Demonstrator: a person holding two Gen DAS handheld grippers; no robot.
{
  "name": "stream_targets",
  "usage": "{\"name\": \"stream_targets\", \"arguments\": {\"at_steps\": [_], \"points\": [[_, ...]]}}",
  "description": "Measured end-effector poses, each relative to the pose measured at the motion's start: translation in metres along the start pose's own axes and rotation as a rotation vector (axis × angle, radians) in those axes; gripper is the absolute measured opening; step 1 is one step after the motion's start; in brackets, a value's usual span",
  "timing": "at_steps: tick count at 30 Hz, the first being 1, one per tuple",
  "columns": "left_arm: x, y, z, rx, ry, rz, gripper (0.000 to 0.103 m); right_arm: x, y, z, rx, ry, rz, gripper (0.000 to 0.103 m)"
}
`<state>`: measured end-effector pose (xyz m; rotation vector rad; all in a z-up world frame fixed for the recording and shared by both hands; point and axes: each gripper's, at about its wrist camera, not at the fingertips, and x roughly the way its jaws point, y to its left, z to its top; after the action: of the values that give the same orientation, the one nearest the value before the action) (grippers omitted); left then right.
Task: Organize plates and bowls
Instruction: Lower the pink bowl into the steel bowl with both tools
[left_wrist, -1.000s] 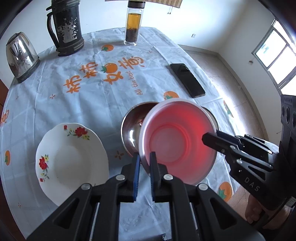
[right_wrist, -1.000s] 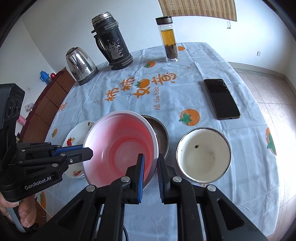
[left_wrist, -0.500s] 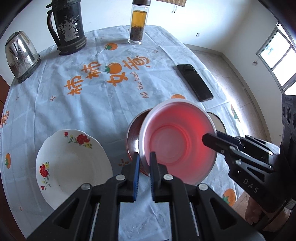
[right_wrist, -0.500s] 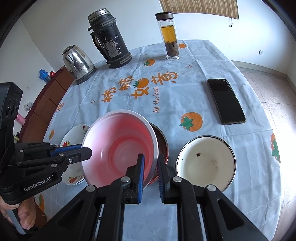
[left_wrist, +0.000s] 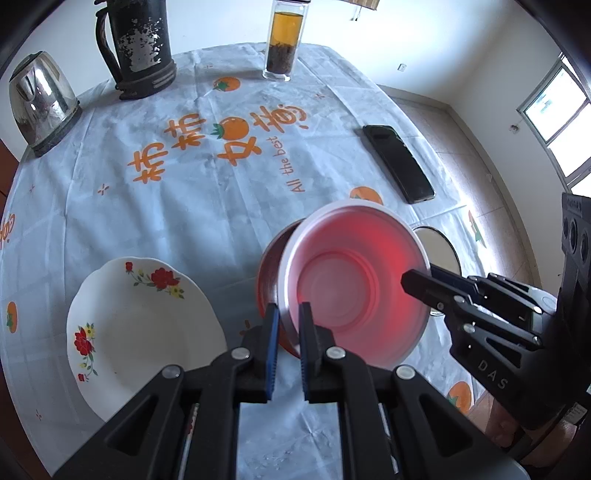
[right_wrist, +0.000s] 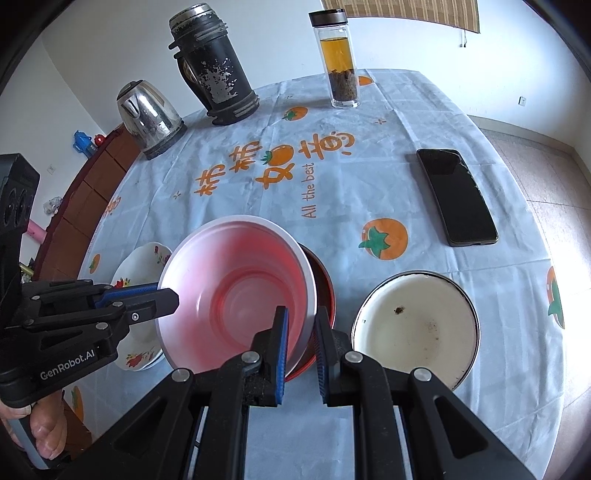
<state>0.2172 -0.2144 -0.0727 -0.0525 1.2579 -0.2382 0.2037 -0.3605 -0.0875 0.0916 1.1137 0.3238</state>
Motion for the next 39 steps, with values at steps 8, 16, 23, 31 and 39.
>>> {"name": "stream_targets", "arguments": {"at_steps": [8, 16, 23, 31, 39], "points": [[0.005, 0.001, -0.001, -0.003, 0.014, -0.002, 0.007, 0.007, -0.001, 0.0, -0.001, 0.019, -0.006, 0.015], [0.01, 0.002, -0.001, -0.008, 0.029, -0.003, 0.007, 0.012, -0.003, -0.001, 0.0, 0.034, -0.012, 0.015], [0.015, 0.003, 0.0, -0.017, 0.042, -0.008, 0.007, 0.015, -0.003, 0.001, 0.0, 0.041, -0.014, 0.015], [0.021, 0.004, 0.0, -0.021, 0.054, -0.009, 0.007, 0.02, -0.005, 0.003, 0.0, 0.053, -0.015, 0.015], [0.026, 0.007, 0.0, -0.029, 0.066, -0.012, 0.007, 0.023, -0.005, 0.003, 0.001, 0.061, -0.015, 0.015]]}}
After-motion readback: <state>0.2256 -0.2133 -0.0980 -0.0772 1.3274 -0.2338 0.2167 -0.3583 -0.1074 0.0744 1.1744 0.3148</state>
